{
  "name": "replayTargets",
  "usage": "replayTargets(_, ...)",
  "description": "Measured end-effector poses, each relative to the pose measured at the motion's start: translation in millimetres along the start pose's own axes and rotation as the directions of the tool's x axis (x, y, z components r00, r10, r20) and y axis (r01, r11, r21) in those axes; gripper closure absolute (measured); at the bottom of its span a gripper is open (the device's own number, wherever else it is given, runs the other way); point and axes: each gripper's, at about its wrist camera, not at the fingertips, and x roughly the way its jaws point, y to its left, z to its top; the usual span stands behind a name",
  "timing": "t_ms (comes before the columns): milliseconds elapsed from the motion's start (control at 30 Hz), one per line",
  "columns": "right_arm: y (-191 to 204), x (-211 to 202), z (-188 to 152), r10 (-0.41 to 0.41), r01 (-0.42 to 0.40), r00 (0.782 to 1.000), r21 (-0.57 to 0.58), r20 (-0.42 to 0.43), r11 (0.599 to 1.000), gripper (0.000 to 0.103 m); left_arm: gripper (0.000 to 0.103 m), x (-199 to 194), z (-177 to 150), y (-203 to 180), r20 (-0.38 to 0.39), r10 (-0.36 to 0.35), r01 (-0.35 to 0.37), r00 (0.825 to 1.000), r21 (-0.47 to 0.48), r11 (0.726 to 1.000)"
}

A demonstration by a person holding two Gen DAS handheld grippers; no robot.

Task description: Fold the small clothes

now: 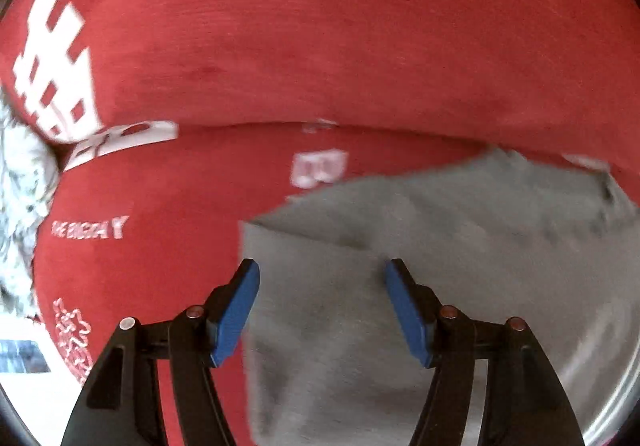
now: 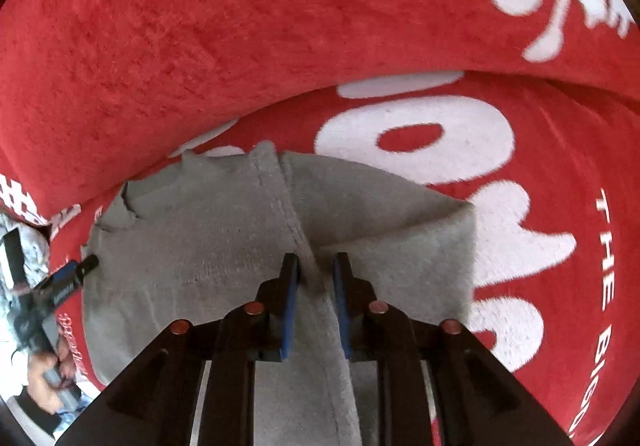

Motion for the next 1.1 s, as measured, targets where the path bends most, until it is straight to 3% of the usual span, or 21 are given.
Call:
replayTargets(67, -10.1, -14.4, -4.7, 0.015, -0.015, 1.000, 0.020, 0.008, 1.000, 0.083, 0.036, -6.2, 2.4, 15.0, -0.011, 0.007, -0.007, 1.000, -0.027, 1.000)
replayTargets(133, -22.2, -28.0, -9.8, 0.046, -0.047, 0.999, 0.053, 0.015, 0.997, 0.081, 0.036, -15.1, -2.2, 23.3, -0.022, -0.044, 0.043, 0.999, -0.039, 0.998)
replayTargets(200, -35.1, -39.5, -18.3, 0.096, -0.097, 0.995, 0.097, 0.012, 0.991, 0.058, 0.036, -24.2, -13.6, 29.8, -0.043, -0.113, 0.111, 0.993, -0.046, 0.993)
replayTargets(233, -42.1, -44.1, -26.2, 0.120, -0.120, 0.993, 0.122, 0.007, 0.985, 0.054, 0.036, -28.1, -22.1, 31.4, -0.056, -0.142, 0.140, 0.988, -0.050, 0.989)
replayTargets(400, -58.4, -56.4, -73.7, 0.184, -0.173, 0.982, 0.180, -0.050, 0.968, 0.053, 0.036, -39.5, -65.9, 41.6, -0.126, -0.210, 0.200, 0.970, -0.090, 0.976)
replayTargets(567, -47.5, -43.2, -122.8, 0.171, -0.152, 0.980, 0.180, -0.099, 0.972, 0.053, 0.036, -44.8, -109.9, 44.7, -0.156, -0.199, 0.194, 0.968, -0.047, 0.980)
replayTargets(633, -41.9, -32.3, -132.1, 0.157, -0.139, 0.983, 0.174, -0.097, 0.975, 0.059, 0.036, -41.9, -123.3, 42.4, -0.172, -0.205, 0.203, 0.964, -0.029, 0.979)
replayTargets(667, -37.1, -26.6, -134.6, 0.130, -0.113, 0.986, 0.156, -0.107, 0.981, 0.086, 0.036, -39.4, -126.7, 43.4, -0.178, -0.201, 0.200, 0.963, -0.023, 0.979)
replayTargets(700, -31.3, -22.4, -136.3, 0.059, -0.043, 0.990, 0.128, -0.128, 0.991, 0.098, 0.036, -36.0, -130.3, 43.5, -0.188, -0.198, 0.198, 0.962, -0.015, 0.980)
replayTargets(833, -19.5, -44.6, -139.9, -0.056, 0.061, 0.996, 0.079, -0.065, 0.995, 0.098, 0.036, -36.9, -137.4, 41.0, -0.188, -0.211, 0.217, 0.959, 0.013, 0.976)
replayTargets(933, -36.3, -39.4, -151.6, -0.099, 0.111, 0.989, 0.116, -0.107, 0.987, 0.098, 0.036, -29.5, -142.0, 37.5, -0.193, -0.183, 0.195, 0.964, 0.044, 0.980)
replayTargets(1100, -37.2, -42.1, -150.7, -0.102, 0.121, 0.988, 0.164, -0.118, 0.979, 0.097, 0.036, -34.8, -141.9, 49.2, -0.183, -0.187, 0.198, 0.965, 0.044, 0.979)
